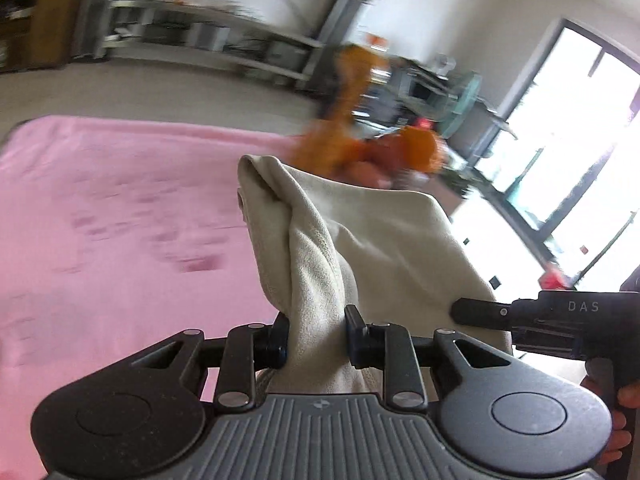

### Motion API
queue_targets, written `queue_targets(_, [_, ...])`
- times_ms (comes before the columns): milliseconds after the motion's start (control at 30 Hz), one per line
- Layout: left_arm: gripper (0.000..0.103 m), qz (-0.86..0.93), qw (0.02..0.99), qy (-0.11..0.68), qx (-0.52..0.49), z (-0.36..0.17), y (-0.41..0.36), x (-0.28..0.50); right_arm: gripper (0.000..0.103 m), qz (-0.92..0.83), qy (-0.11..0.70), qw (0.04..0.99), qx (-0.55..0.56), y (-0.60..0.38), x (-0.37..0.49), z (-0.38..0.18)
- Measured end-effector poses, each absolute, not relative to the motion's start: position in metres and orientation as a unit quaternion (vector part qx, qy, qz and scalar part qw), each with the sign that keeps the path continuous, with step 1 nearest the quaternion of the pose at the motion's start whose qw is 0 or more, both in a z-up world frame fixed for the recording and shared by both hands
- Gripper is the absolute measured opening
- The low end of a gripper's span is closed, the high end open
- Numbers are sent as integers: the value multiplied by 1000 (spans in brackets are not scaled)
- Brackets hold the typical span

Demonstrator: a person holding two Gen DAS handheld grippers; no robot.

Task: Fold clothes

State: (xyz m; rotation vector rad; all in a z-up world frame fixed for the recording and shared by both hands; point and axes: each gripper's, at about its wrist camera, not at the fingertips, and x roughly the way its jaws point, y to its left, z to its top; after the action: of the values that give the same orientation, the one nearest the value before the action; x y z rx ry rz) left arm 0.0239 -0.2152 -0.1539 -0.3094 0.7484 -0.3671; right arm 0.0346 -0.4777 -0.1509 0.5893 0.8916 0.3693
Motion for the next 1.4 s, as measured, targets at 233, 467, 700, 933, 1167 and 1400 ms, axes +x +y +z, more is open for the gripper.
queue_targets(233, [25,-205,898,371,-120,-193,-323,67,21,78,388,877,273,-566,46,-168])
queue_targets(467, [25,-182,910,368,-63,-225,-363,112,21,65,364,899,235,-579,93,-214])
queue_targets(700, [50,-128,895,416,-96,-259,-348,136,40,-1,411,893,185,-587,125,-245])
queue_targets(933, [27,-129,929,345,-44,-218,-339,87,39,-12,368,903,219,-593,74,-220])
queue_targets(1167, [22,-141,896,420,29,-248,-369,85,14,-24,454,859,234,-582,73,-246])
queue_targets(1400, [25,-116,877,460,78,-222,-364,55,23,-38,504,825,255,-566,49,-244])
